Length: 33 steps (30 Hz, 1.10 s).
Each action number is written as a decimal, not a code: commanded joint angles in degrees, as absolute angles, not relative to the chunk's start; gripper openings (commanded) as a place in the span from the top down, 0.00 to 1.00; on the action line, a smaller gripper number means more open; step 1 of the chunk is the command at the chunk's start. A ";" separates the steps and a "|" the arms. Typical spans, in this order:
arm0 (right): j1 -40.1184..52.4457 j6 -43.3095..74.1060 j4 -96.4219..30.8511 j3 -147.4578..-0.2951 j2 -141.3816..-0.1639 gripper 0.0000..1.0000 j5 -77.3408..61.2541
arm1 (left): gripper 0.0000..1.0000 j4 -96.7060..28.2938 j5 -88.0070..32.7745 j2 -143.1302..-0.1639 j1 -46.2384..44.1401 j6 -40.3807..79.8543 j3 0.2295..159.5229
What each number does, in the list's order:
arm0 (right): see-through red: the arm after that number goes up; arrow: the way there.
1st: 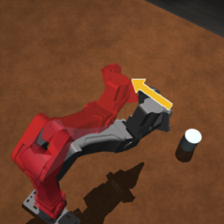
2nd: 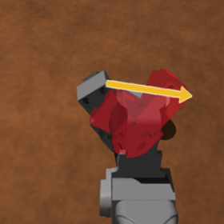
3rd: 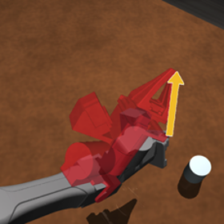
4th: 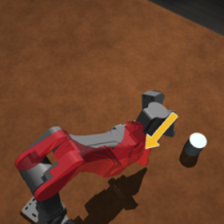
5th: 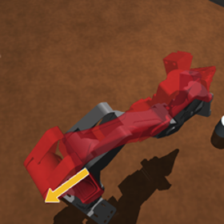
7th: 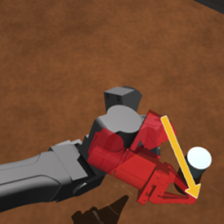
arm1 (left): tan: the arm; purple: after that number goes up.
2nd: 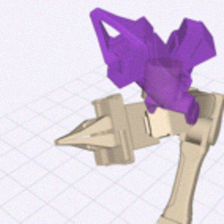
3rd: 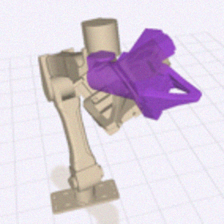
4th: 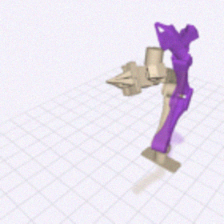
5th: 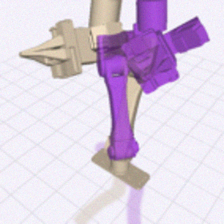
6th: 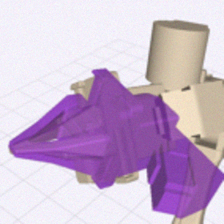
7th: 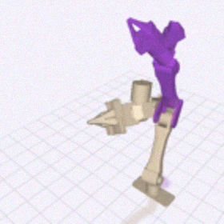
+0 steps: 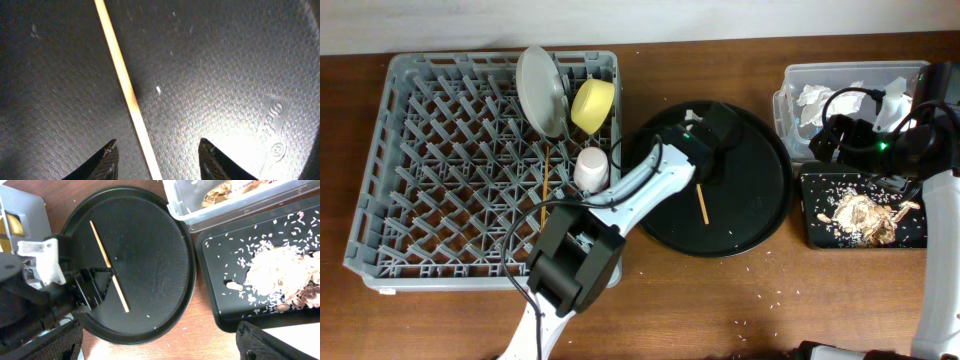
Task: Sort waste into correct bins and load items into the dishwasher rack
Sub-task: 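Reach left gripper back to the remaining chopstick and grasp it, then carry the second chopstick into the rack beside the first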
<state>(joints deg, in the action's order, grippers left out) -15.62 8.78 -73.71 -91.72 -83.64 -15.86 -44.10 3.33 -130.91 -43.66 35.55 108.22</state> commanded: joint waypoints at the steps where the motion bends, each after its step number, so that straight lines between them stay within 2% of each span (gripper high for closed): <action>1: -15.79 8.36 -73.73 -92.05 -83.68 0.02 -15.14 | 0.50 -44.66 5.54 -134.23 -43.72 34.26 109.01; 3: -15.77 8.36 -73.73 -92.05 -83.68 0.02 -15.14 | 0.55 -44.69 5.58 -135.13 -43.72 34.24 109.01; 7: -15.77 8.36 -73.73 -92.05 -83.68 0.01 -15.14 | 0.56 -44.38 5.67 -135.33 -43.75 34.24 109.01; 10: -15.77 8.36 -73.73 -92.05 -83.68 0.02 -15.14 | 0.64 -44.40 5.87 -135.44 -44.07 32.47 109.01; 16: -15.77 8.36 -73.73 -92.05 -83.68 0.01 -15.14 | 0.69 -45.63 12.10 -138.23 -47.59 27.27 108.95; 18: -15.77 8.36 -73.73 -92.05 -83.68 0.02 -15.14 | 0.78 -45.65 13.19 -138.32 -47.72 27.29 108.95; 21: -15.77 8.36 -73.73 -92.05 -83.68 0.01 -15.14 | 0.98 -45.76 13.34 -138.32 -47.72 27.29 108.95; 25: -15.79 8.36 -73.73 -92.05 -83.68 0.02 -15.14 | 0.99 -48.07 13.58 -138.32 -47.18 27.24 110.69; 29: -15.79 8.36 -73.73 -92.05 -83.68 0.01 -15.14 | 0.99 -64.93 16.29 -138.30 -41.78 27.09 127.72; 31: -15.79 8.36 -73.73 -92.05 -83.68 0.01 -15.14 | 1.00 -80.90 15.88 -138.30 -36.73 27.09 144.53; 33: -15.79 8.36 -73.73 -92.05 -83.68 0.02 -15.14 | 0.99 -89.08 15.90 -138.30 -33.91 27.09 153.99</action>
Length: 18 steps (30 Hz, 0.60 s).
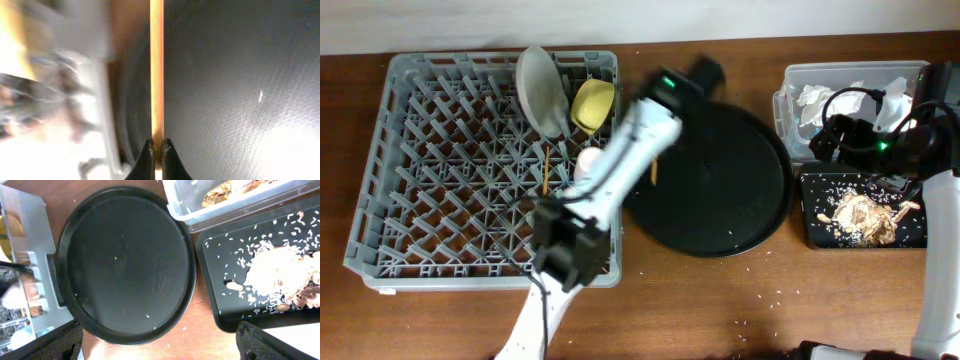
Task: Sort waste into correct bins and load items into the dishwasher rack
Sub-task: 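Carry the second chopstick into the rack beside the first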
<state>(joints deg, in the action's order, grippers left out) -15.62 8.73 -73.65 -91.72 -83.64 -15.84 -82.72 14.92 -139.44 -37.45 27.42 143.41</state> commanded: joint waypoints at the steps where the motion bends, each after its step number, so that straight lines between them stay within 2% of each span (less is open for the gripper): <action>1: -15.77 8.36 -73.73 -92.05 -83.68 0.02 -15.14 | 1.00 -94.15 15.90 -138.30 -31.70 27.09 159.76; 2: -15.77 8.36 -73.73 -92.05 -83.68 0.02 -15.14 | 1.00 -96.49 15.90 -138.30 -30.74 27.09 162.39; 3: -15.79 8.36 -73.73 -92.05 -83.68 0.02 -15.14 | 1.00 -96.73 11.90 -137.62 -29.19 21.76 164.40; 7: -15.79 8.36 -73.73 -92.05 -83.68 0.01 -15.14 | 1.00 -96.73 7.90 -130.39 -24.84 17.02 160.94; 11: -15.77 8.36 -73.73 -92.05 -83.68 0.02 -15.14 | 0.99 -96.73 8.86 -118.02 -18.74 16.93 140.35; 14: -15.77 8.36 -73.73 -92.05 -83.68 0.02 -15.14 | 0.99 -95.68 8.99 -116.90 -16.82 13.10 127.85; 18: -15.77 8.36 -73.73 -92.05 -83.68 0.02 -15.14 | 1.00 -86.19 8.99 -116.90 -16.80 12.93 111.28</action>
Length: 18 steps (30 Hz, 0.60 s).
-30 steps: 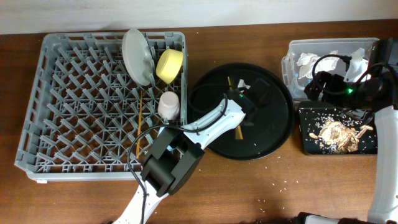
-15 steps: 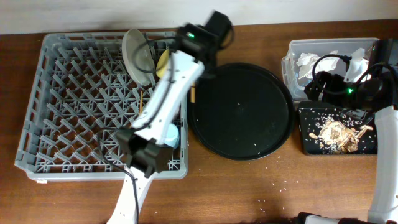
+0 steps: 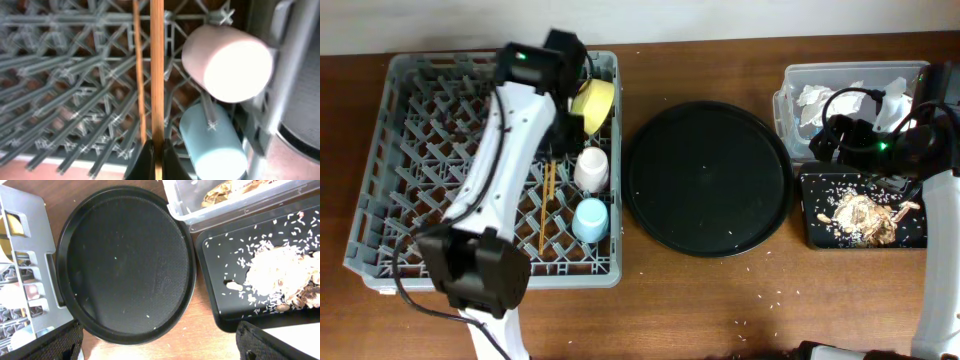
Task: Sort waste into correct bins and load items into the dishwasher rack
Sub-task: 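Carry the second chopstick into the rack beside the first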
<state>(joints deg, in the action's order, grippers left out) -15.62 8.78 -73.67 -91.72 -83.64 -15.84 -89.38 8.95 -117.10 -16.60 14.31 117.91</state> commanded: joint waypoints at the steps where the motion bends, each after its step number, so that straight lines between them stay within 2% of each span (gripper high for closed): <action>1: -15.77 8.36 -73.73 -92.05 -83.68 0.01 -15.16 | 1.00 -83.92 8.95 -116.90 -16.43 12.99 108.05; 4: -15.77 8.36 -73.73 -92.05 -83.68 0.02 -15.14 | 1.00 -80.09 8.62 -116.90 -15.05 13.37 102.30; 11: -15.77 8.36 -73.73 -92.05 -83.68 0.01 -15.14 | 0.99 -81.52 8.75 -116.90 -14.28 13.39 101.23; 13: -15.79 8.36 -73.73 -92.05 -83.68 0.02 -15.14 | 0.68 -82.32 8.73 -116.90 -14.22 13.39 101.23; 15: -15.77 8.36 -73.73 -92.05 -83.68 0.02 -15.14 | 0.51 -81.95 8.32 -116.90 -14.17 13.39 101.23; 16: -15.77 8.36 -73.73 -92.05 -83.68 0.02 -15.14 | 0.47 -82.11 8.25 -116.86 -14.13 13.41 101.23; 18: -15.79 8.36 -73.73 -92.05 -83.68 0.01 -15.14 | 0.47 -81.82 5.98 -116.86 -14.06 13.43 101.41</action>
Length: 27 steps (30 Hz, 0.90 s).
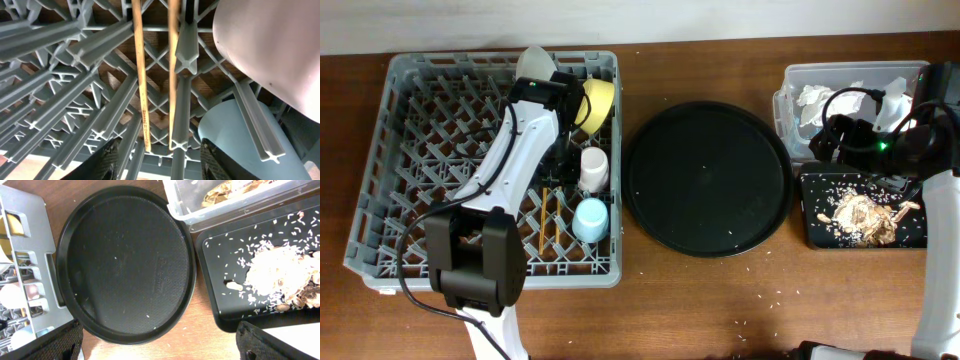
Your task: Sort waste into correct bins and load items into the dishwasher rack
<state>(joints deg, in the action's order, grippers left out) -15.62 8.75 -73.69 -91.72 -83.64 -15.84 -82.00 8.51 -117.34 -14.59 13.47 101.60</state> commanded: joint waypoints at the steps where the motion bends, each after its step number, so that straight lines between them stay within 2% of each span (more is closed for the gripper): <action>1: -15.79 8.36 -73.73 -92.05 -83.68 0.02 -15.14 | 0.47 -81.65 4.64 -116.62 -13.63 13.41 102.00; 6: -15.77 8.36 -73.73 -92.05 -83.68 0.02 -15.14 | 0.47 -80.77 1.63 -107.55 -12.97 13.37 110.96; 8: -15.77 8.36 -73.73 -92.05 -83.68 0.02 -15.14 | 0.47 -76.79 1.63 -100.42 -12.97 13.39 113.21; 9: -15.77 8.36 -73.73 -92.05 -83.68 0.01 -15.14 | 0.44 -76.01 1.65 -98.70 -12.99 13.39 113.21; 10: -15.79 8.36 -73.73 -92.05 -83.68 0.01 -15.14 | 0.01 -75.81 1.23 -96.25 -12.99 13.50 113.21; 12: -15.77 8.36 -73.73 -92.05 -83.68 0.02 -15.14 | 0.01 -76.34 -2.17 -93.73 -12.99 13.61 113.21; 21: -15.14 8.36 -73.73 -92.05 -82.54 0.01 -15.14 | 0.01 -76.34 -2.17 -93.62 -12.95 13.61 113.19; 24: -11.51 8.36 -73.76 -91.92 -76.01 0.01 -14.70 | 0.01 -76.34 -2.17 -93.62 -12.95 13.61 113.19; 27: -2.70 6.52 -67.16 -85.80 -66.32 0.01 -3.90 | 0.01 -76.31 -2.20 -93.62 -12.95 13.61 113.19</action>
